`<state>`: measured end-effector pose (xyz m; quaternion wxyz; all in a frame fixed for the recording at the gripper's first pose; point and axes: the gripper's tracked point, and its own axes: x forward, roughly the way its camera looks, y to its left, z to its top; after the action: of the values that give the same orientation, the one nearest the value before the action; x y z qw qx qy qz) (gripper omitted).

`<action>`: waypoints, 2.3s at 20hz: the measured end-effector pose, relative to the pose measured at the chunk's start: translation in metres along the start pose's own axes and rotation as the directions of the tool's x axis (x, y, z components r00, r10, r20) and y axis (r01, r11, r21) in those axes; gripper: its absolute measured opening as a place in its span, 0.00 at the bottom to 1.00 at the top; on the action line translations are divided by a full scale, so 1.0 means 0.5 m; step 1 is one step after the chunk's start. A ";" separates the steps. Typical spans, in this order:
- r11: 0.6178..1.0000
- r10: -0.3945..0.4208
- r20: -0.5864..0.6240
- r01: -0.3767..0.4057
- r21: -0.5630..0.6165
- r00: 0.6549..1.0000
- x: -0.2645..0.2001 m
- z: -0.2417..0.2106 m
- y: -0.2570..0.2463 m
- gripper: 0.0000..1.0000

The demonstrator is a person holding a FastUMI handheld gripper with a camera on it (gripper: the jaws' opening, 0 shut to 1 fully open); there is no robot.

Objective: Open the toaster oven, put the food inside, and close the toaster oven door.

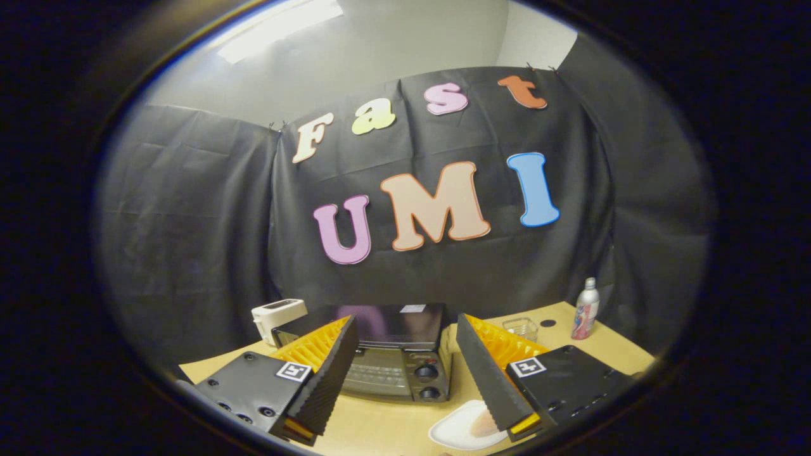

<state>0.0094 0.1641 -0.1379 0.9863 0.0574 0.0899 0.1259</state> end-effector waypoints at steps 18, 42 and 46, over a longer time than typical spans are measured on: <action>1.000 -0.026 -0.036 0.025 -0.019 0.999 0.165 -0.180 0.179 0.97; 0.987 -0.128 0.001 0.128 -0.100 0.992 0.288 -0.222 0.239 0.97; 0.988 -0.122 -0.005 0.121 -0.101 0.993 0.267 -0.226 0.244 0.97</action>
<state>0.0857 0.3264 -0.2537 0.9933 0.0015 0.0922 0.0703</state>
